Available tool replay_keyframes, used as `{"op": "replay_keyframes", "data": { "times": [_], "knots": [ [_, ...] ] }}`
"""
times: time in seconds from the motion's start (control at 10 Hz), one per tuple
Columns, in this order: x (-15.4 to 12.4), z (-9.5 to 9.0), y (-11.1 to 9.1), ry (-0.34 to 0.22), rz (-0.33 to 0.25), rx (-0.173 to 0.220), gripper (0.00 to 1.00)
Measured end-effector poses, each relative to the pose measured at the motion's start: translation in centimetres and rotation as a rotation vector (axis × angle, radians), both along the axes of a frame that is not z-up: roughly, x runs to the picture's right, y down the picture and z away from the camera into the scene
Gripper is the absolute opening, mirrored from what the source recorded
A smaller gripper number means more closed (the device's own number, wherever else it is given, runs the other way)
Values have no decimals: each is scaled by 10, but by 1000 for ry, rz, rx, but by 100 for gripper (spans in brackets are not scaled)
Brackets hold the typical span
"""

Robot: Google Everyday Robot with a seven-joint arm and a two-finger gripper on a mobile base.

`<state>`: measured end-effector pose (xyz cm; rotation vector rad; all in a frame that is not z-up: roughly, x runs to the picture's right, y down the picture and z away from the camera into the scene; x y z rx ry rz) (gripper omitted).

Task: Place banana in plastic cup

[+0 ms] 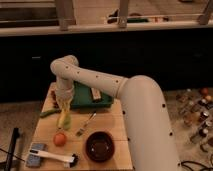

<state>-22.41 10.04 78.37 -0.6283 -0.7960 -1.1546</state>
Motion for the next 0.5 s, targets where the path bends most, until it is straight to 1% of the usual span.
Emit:
{"op": "replay_keyframes", "data": {
  "times": [0.1,0.5],
  "knots": [
    [0,0,0,0,2,-1,80],
    [-2,-2,1,-1,0,-6,80]
  ]
}}
